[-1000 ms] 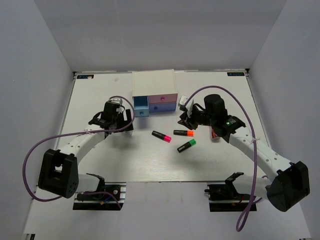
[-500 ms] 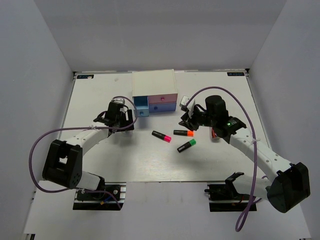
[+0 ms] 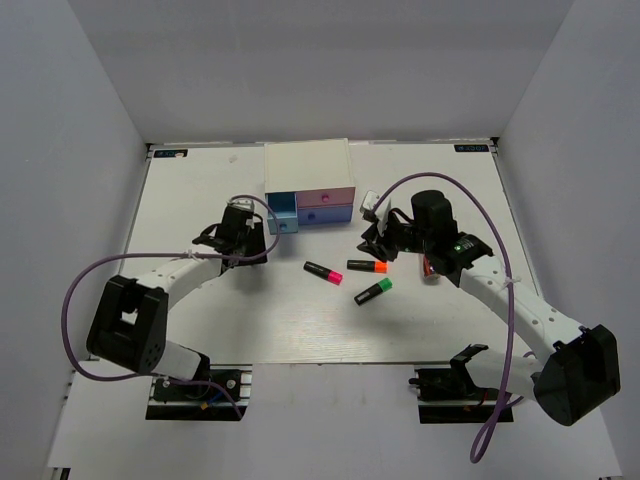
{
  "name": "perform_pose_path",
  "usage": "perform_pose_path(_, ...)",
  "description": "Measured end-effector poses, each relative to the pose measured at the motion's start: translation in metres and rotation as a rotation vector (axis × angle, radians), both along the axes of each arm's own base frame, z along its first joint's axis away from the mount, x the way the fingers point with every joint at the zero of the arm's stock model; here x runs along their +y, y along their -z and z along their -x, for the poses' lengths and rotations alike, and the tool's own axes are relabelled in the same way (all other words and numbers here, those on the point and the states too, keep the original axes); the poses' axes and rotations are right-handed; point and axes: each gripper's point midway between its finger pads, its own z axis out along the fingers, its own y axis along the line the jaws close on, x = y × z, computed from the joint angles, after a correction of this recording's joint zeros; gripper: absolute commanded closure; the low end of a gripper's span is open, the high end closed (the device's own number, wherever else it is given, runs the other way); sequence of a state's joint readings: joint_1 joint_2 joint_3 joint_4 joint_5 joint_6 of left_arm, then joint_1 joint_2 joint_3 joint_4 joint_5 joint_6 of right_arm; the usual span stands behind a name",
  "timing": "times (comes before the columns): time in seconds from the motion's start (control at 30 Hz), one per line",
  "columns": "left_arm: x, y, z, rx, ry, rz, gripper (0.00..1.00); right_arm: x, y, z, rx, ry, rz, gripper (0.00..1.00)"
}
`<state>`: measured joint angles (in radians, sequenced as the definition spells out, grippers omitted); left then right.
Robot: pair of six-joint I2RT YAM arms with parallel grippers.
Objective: Sort the stationery into containers
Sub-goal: Grab a piece of stationery with the left arm, then place the stationery into the container
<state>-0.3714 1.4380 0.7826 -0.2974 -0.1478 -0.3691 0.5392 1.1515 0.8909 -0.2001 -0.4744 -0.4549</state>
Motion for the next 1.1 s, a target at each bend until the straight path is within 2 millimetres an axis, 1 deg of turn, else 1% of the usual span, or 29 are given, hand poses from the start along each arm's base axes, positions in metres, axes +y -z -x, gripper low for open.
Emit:
perform_pose_path(0.07, 0.001, -0.006, 0.006, 0.003, -0.003, 0.002, 0.83, -0.001, 0.0, 0.0, 0.001, 0.003, -0.001, 0.58)
perform_pose_path(0.1, 0.002, -0.012, 0.009, -0.003, -0.004, 0.006, 0.83, -0.001, 0.0, 0.0, 0.003, 0.004, -0.001, 0.54)
perform_pose_path(0.13, 0.003, -0.02, 0.013, -0.015, -0.005, 0.013, 0.83, -0.001, 0.0, 0.0, 0.005, 0.004, -0.002, 0.52)
perform_pose_path(0.23, 0.004, -0.059, 0.022, -0.097, 0.001, 0.062, 0.84, 0.0, -0.001, 0.0, 0.004, -0.001, -0.005, 0.52)
perform_pose_path(0.3, 0.002, -0.09, 0.028, -0.164, 0.019, 0.103, 0.84, 0.0, -0.002, 0.001, 0.004, -0.005, -0.009, 0.57)
perform_pose_path(0.33, 0.0, -0.107, 0.029, -0.202, 0.029, 0.125, 0.84, 0.001, -0.002, 0.002, 0.005, -0.009, -0.013, 0.62)
perform_pose_path(0.37, -0.002, -0.125, 0.029, -0.242, 0.042, 0.149, 0.84, 0.002, -0.003, 0.003, 0.007, -0.012, -0.018, 0.64)
perform_pose_path(0.4, -0.005, -0.144, 0.029, -0.282, 0.056, 0.174, 0.84, 0.002, -0.004, 0.003, 0.006, -0.014, -0.024, 0.67)
perform_pose_path(0.47, -0.011, -0.172, 0.024, -0.335, 0.073, 0.207, 0.84, 0.004, -0.007, 0.003, 0.007, -0.015, -0.036, 0.69)
perform_pose_path(0.5, -0.015, -0.186, 0.019, -0.362, 0.079, 0.225, 0.84, 0.005, -0.008, 0.003, 0.007, -0.015, -0.041, 0.7)
perform_pose_path(0.53, -0.019, -0.198, 0.013, -0.383, 0.083, 0.242, 0.84, 0.005, -0.008, 0.003, 0.006, -0.017, -0.045, 0.7)
perform_pose_path(0.6, -0.026, -0.21, 0.0, -0.397, 0.083, 0.265, 0.84, 0.006, -0.01, 0.002, 0.004, -0.015, -0.052, 0.7)
perform_pose_path(0.63, -0.03, -0.213, -0.008, -0.397, 0.078, 0.274, 0.84, 0.006, -0.011, 0.002, 0.004, -0.015, -0.055, 0.7)
perform_pose_path(0.7, -0.037, -0.209, -0.023, -0.376, 0.065, 0.28, 0.84, 0.007, -0.012, 0.002, 0.004, -0.015, -0.061, 0.7)
perform_pose_path(0.8, -0.043, -0.188, -0.04, -0.312, 0.041, 0.27, 0.84, 0.007, -0.012, 0.002, 0.008, -0.011, -0.063, 0.7)
perform_pose_path(0.9, -0.047, -0.166, -0.047, -0.251, 0.028, 0.26, 0.84, 0.005, -0.013, 0.003, 0.003, -0.005, -0.066, 0.7)
perform_pose_path(0.97, -0.05, -0.157, -0.048, -0.224, 0.025, 0.257, 0.84, 0.004, -0.015, 0.004, -0.006, -0.003, -0.071, 0.7)
perform_pose_path(1.03, -0.051, -0.155, -0.05, -0.22, 0.024, 0.259, 0.84, 0.002, -0.015, 0.004, -0.01, 0.002, -0.073, 0.7)
perform_pose_path(1.1, -0.054, -0.162, -0.052, -0.235, 0.026, 0.273, 0.84, 0.001, -0.016, 0.004, -0.012, 0.004, -0.074, 0.7)
